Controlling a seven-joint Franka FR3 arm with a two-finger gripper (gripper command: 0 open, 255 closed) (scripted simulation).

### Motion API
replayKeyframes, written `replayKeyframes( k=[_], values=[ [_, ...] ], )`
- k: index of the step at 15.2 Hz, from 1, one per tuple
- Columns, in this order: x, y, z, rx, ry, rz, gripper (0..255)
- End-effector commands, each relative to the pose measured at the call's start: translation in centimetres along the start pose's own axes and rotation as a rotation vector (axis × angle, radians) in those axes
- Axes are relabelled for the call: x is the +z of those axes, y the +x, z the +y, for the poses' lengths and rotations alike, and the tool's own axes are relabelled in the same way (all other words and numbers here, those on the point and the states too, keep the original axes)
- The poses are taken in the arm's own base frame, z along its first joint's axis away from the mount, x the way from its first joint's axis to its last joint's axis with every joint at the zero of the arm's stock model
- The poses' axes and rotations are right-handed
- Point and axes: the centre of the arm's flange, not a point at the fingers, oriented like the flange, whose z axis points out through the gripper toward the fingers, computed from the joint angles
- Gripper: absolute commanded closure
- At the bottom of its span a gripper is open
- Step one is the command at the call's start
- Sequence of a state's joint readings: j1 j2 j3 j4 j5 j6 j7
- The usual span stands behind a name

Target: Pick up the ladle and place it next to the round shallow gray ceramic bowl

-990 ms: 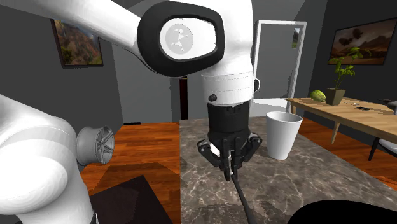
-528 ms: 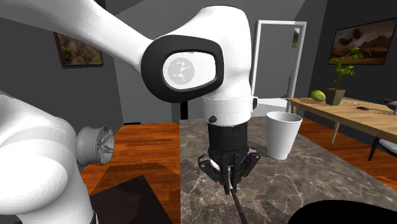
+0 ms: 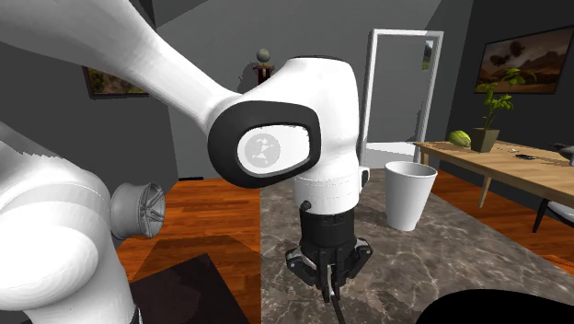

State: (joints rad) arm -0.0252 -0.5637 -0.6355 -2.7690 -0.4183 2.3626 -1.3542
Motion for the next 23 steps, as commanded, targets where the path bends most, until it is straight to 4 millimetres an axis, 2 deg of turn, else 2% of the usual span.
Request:
replayKeyframes(
  k=[1,8,9,14,18,23],
  values=[
    [0.5,0.0,-0.1,0.000,-0.001,0.000,255],
    [0.5,0.0,0.0,0.000,-0.001,0.000,255],
    [0.5,0.0,0.0,0.000,-0.001,0.000,0],
    [0.5,0.0,0.0,0.000,-0.001,0.000,0],
    [-4.4,0.0,-0.1,0.000,-0.001,0.000,0],
    [-4.4,0.0,-0.1,0.000,-0.001,0.000,0]
  ],
)
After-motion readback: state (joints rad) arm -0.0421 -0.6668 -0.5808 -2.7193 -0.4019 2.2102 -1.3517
